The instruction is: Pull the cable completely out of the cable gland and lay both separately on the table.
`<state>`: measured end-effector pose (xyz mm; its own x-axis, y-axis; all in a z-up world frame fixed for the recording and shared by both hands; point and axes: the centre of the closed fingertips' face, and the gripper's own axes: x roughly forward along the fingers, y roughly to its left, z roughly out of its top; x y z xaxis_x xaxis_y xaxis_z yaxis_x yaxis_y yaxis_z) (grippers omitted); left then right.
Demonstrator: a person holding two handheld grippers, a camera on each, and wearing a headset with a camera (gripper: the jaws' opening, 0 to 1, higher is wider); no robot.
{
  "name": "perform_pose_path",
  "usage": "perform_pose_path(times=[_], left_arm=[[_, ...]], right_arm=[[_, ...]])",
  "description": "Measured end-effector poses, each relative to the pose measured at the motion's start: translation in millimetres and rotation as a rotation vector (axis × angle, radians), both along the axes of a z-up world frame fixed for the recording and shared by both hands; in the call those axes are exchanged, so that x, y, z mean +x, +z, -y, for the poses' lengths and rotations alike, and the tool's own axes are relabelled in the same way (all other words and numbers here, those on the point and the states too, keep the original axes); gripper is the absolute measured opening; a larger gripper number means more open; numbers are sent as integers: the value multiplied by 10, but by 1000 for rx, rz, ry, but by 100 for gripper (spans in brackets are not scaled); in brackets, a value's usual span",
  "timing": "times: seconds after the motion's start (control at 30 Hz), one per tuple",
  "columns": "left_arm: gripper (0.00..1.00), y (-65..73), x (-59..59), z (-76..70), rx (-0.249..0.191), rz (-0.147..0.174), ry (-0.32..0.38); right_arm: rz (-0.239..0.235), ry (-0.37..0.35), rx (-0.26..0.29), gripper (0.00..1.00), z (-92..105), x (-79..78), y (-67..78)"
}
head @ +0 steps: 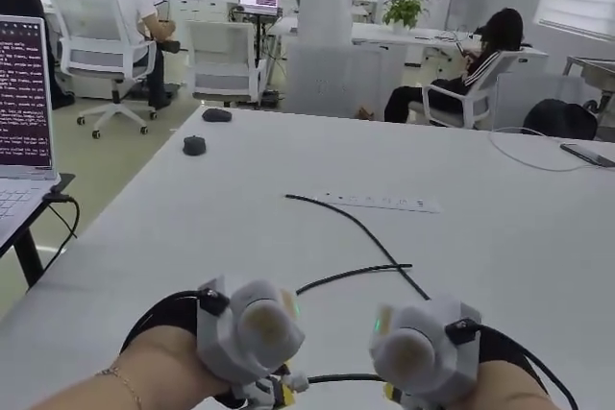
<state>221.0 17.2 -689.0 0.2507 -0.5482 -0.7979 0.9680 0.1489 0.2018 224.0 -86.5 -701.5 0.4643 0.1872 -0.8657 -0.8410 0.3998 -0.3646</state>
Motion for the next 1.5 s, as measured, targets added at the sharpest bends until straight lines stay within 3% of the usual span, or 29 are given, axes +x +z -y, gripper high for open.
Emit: perform_pose_path(times=[0.13, 0.3, 0.33, 0.43, 0.47, 0.57, 0.73, 0.87, 1.0, 1.03, 1.07, 1.1, 1.23, 1.4, 1.5], left_arm=[[16, -13, 2, -5, 1, -7, 3], [16, -10, 4, -4, 8, 6, -4], [16, -8, -4, 0, 7, 7, -8], [16, 14, -50, 63, -11, 3, -26], [16, 16, -71, 85, -15, 0, -35], [16, 6, -131, 133, -16, -6, -68], [16, 41, -191, 194, -41, -10, -93], [17, 55, -161, 192, -52, -9, -85], [16, 56, -147, 198, -53, -2, -79], [16, 42, -134, 192, -42, 5, -79], [16, 13, -101, 131, -4, 14, -61], [16, -8, -55, 95, 19, 42, -71], [16, 31, -9, 90, -15, 22, -29], [16, -32, -12, 50, 22, 27, -30], [16, -25, -15, 48, 20, 21, -23]], right_arm=[[-23, -47, -6, 5, 91, 0, -33], [-42, -34, -18, 9, 71, -48, -60], [-43, -27, -8, 13, 40, -52, -55], [-70, -15, 113, 27, -196, -93, -40], [-74, -6, 121, 29, -223, -101, -30], [-34, 61, 146, 28, -336, -86, 39], [-7, 160, 186, 23, -551, -151, 117], [-39, 180, 170, 5, -553, -215, 69], [-23, 180, 161, 4, -545, -196, 72], [-23, 179, 163, 4, -544, -192, 76], [-18, 173, 150, 4, -512, -176, 75], [-3, 170, 135, 4, -470, -143, 79], [-3, 117, 153, 5, -388, -77, 101], [-19, 63, 95, 5, -223, -59, 15], [-34, 10, 40, 5, -57, -49, -41]])
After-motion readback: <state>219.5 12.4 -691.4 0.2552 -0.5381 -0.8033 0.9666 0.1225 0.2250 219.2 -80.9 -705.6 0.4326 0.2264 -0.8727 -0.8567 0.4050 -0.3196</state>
